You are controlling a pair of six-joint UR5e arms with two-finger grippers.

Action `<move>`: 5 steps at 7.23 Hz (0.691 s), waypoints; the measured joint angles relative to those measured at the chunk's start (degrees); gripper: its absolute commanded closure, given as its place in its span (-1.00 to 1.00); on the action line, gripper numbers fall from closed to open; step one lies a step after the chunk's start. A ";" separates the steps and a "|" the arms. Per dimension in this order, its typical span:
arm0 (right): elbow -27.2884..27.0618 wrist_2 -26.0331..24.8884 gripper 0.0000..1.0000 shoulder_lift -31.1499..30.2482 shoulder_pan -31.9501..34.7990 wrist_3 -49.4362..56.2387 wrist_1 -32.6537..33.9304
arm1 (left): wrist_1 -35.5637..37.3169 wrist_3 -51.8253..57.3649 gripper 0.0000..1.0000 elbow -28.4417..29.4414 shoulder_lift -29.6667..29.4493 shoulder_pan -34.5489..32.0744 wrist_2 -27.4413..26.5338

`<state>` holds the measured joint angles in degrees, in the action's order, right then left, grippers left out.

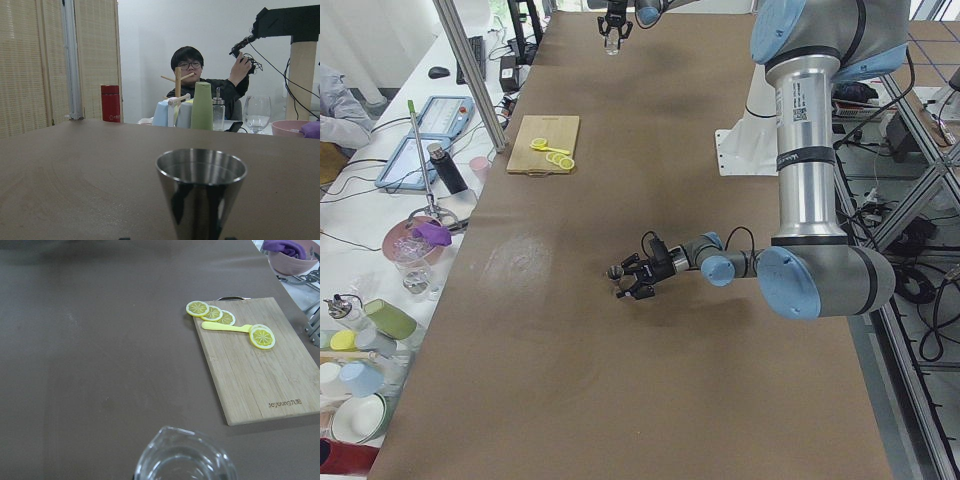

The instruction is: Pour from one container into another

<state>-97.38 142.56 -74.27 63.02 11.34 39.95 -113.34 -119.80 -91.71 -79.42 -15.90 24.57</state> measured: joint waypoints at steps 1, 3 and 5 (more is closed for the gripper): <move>0.03 -0.03 1.00 0.00 0.00 0.00 -0.02 | 0.03 0.00 0.38 0.16 -0.25 -0.08 0.05; 0.13 -0.08 1.00 0.00 -0.06 0.00 0.01 | 0.05 -0.06 1.00 0.40 -0.68 -0.16 0.12; 0.23 -0.41 1.00 0.00 -0.14 0.00 0.04 | 0.07 -0.01 1.00 0.12 -1.11 -0.36 0.05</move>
<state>-97.15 142.15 -74.27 62.88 11.34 39.99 -113.27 -119.80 -91.58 -80.53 -16.26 24.62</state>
